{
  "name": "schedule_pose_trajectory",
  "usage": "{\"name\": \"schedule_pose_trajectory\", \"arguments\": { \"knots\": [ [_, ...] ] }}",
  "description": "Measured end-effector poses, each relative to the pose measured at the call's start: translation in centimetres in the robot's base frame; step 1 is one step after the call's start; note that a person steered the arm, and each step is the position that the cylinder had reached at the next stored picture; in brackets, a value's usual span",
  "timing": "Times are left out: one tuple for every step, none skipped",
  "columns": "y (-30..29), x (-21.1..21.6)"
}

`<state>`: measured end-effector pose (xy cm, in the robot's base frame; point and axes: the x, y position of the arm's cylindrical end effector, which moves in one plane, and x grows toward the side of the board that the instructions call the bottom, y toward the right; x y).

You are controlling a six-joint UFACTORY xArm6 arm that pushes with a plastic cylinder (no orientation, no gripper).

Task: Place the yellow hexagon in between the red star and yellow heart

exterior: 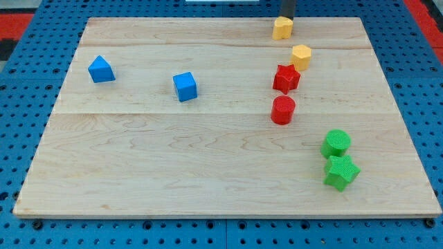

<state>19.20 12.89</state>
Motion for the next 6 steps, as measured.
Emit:
{"name": "schedule_pose_trajectory", "arguments": {
  "knots": [
    [0.5, 0.7],
    [0.8, 3.0],
    [9.0, 3.7],
    [12.0, 8.1],
    [9.2, 11.1],
    [7.7, 11.9]
  ]
}}
